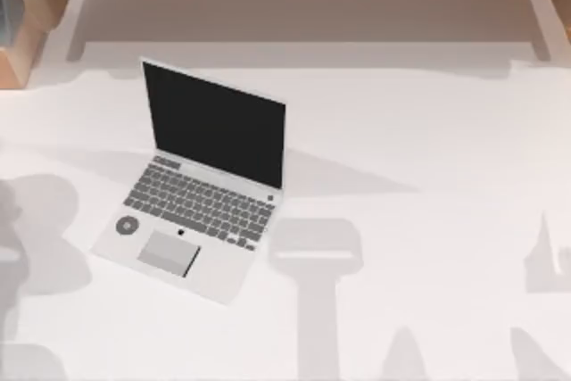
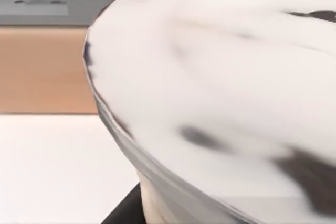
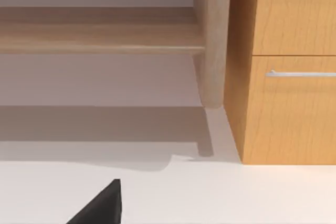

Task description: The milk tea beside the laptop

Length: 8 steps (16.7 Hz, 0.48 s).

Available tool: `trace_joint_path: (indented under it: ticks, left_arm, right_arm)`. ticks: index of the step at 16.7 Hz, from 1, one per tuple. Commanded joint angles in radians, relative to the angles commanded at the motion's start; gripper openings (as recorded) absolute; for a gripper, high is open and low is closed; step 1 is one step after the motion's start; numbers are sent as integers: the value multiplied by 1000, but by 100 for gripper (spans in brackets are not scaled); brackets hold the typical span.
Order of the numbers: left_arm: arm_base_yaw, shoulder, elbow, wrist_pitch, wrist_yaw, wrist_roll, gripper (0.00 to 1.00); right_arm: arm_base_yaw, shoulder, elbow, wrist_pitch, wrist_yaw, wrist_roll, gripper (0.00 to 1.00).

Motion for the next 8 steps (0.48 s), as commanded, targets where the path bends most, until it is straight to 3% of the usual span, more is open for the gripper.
trace_joint_path:
  ticks: [2, 8]
  left_arm:
    - [0, 0, 0, 0, 0, 0, 0]
    - [0, 0, 0, 0, 0, 0, 0]
  right_arm:
    - [0, 0, 0, 0, 0, 0, 100]
    - [0, 0, 0, 0, 0, 0, 100]
